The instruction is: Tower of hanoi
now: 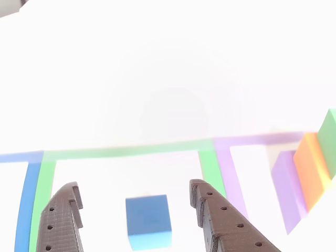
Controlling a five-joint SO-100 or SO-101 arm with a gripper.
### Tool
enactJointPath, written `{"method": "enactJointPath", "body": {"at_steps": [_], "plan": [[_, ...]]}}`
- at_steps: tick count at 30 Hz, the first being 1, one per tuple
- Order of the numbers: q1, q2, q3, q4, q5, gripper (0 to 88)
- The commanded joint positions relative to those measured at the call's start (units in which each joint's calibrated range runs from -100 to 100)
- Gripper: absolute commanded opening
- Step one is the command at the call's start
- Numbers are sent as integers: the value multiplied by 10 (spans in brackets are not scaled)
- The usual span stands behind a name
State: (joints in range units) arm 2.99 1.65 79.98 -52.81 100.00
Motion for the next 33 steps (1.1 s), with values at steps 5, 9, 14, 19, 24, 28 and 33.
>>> {"method": "enactJointPath", "body": {"at_steps": [5, 9, 14, 19, 24, 28, 33], "plan": [[31, -354, -44, 410, 0, 45], [44, -448, -153, 670, 0, 5], [64, -485, -363, 990, 0, 1], [104, -487, -539, 1210, 0, 1], [154, -492, -665, 1331, 0, 4], [205, -492, -752, 1407, 0, 8], [256, -514, -773, 1433, -14, 16]]}}
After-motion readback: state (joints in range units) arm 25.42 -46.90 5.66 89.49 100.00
